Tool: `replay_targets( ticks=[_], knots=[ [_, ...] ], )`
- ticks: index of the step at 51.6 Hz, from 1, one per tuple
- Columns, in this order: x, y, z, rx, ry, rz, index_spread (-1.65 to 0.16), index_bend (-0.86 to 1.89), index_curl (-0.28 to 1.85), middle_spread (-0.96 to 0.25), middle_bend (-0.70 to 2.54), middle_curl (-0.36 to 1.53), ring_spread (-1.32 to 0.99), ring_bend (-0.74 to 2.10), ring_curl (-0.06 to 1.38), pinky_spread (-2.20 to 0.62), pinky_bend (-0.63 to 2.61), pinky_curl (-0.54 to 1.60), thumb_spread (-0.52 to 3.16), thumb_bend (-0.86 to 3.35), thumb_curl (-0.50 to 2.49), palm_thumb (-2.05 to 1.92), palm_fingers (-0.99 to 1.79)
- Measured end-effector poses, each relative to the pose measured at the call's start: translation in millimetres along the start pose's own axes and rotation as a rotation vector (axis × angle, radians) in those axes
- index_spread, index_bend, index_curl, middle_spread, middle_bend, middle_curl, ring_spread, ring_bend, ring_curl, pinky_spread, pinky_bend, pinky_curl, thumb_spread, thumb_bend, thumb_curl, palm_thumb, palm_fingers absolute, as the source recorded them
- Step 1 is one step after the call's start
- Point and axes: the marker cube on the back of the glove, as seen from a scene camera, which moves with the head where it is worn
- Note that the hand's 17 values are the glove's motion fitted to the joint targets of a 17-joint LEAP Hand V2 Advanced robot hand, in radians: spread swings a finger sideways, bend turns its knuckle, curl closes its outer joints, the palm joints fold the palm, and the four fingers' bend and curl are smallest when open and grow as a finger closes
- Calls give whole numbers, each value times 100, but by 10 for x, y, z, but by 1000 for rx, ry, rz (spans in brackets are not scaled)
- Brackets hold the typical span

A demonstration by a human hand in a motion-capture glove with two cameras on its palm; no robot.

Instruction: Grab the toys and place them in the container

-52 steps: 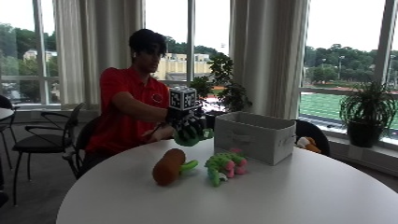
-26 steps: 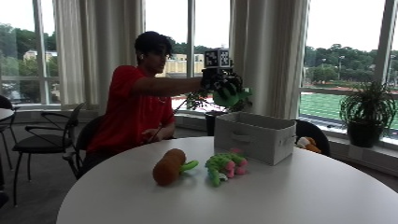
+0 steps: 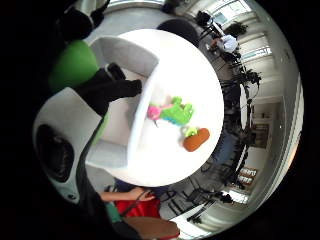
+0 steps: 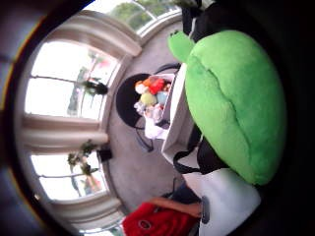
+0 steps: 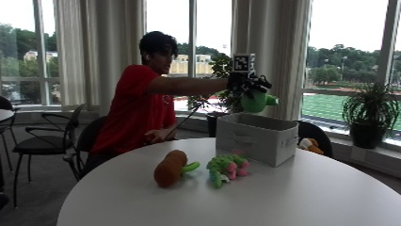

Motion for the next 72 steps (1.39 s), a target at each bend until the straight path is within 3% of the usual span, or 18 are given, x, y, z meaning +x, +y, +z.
replay_targets(
  ticks=[4,7,11,16,26,34,42,58,72],
  knots=[
    [-93,273,111,4,74,-141,-50,10,75,-31,18,49,-39,66,49,-15,127,43,99,-3,77,49,5],
    [17,396,95,30,70,-77,-45,-2,65,-21,15,46,-26,43,43,-6,140,44,101,-15,67,25,-32],
    [162,591,85,36,76,-62,-42,0,54,-15,14,43,-16,33,38,0,142,42,103,-10,60,13,-30],
    [696,830,114,6,113,152,-40,6,47,-10,15,41,-8,26,34,5,139,41,105,-6,53,6,-24],
    [2209,1538,401,-60,165,341,-39,11,38,-7,14,36,-1,19,32,10,130,37,107,-3,46,2,-20],
    [2912,2025,791,-119,137,479,-39,10,32,-7,13,33,2,18,31,12,129,36,106,-3,42,1,-20],
    [3278,2279,1149,-156,85,607,-38,9,27,-6,13,31,3,17,30,13,131,36,104,-3,39,-1,-22],
    [3534,2373,1649,-277,83,705,-37,11,22,-4,10,24,5,16,27,12,143,38,103,-3,36,-1,-25],
    [3549,2246,1934,-364,19,690,-39,18,23,-2,9,20,6,10,23,9,152,39,105,-3,34,-2,-24]
  ],
)
